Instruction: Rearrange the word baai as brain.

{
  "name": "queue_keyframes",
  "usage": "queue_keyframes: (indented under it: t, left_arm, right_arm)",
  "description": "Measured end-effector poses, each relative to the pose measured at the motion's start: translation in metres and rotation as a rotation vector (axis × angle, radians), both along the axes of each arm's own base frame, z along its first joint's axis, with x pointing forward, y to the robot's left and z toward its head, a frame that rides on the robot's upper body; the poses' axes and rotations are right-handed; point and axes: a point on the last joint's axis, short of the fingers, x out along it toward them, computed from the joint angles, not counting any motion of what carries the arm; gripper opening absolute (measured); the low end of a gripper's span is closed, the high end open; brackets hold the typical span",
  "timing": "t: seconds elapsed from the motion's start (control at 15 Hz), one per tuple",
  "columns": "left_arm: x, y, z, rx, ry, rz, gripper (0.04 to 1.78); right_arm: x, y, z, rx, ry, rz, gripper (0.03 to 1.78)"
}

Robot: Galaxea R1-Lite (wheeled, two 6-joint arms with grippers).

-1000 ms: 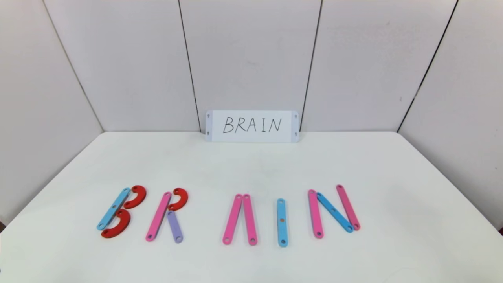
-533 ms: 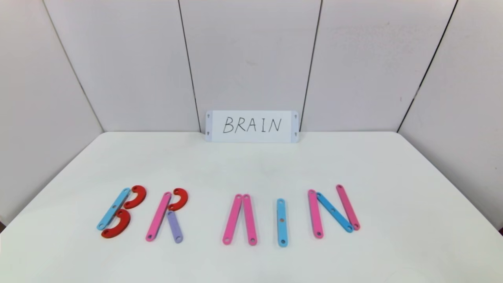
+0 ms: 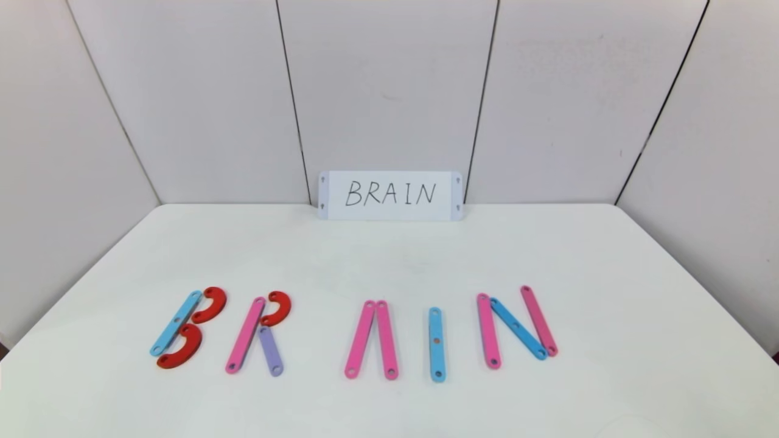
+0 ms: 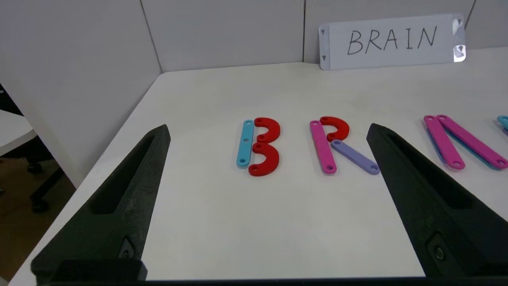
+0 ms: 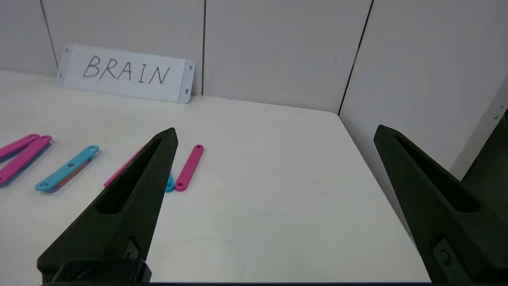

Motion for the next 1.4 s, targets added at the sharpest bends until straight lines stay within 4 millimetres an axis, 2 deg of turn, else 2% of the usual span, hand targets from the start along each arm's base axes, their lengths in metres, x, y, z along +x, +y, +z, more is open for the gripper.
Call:
queue_keyframes:
  t: [0.13, 0.33, 0.73, 1.4]
  left_arm:
    - [0.007, -0.001, -0.02, 0.031, 0.039, -0.022, 1.74]
    - [0.01, -0.001, -0.035, 0.031, 0.124, -0.052, 1.74]
    - [0.01, -0.001, -0.036, -0.061, 0.125, -0.055, 1.74]
    - [0.01, -0.001, -0.036, -0.069, 0.129, -0.053, 1.74]
  right_arm:
    - [0.005, 0.0, -0.015, 0.009, 0.075, 0.005, 1.73]
    - [0.007, 0.0, -0.031, 0.011, 0.213, 0.002, 1.73]
    - [0.007, 0.0, -0.032, 0.016, 0.215, 0.0, 1.73]
    - [0.007, 0.0, -0.032, 0.018, 0.215, -0.001, 1.73]
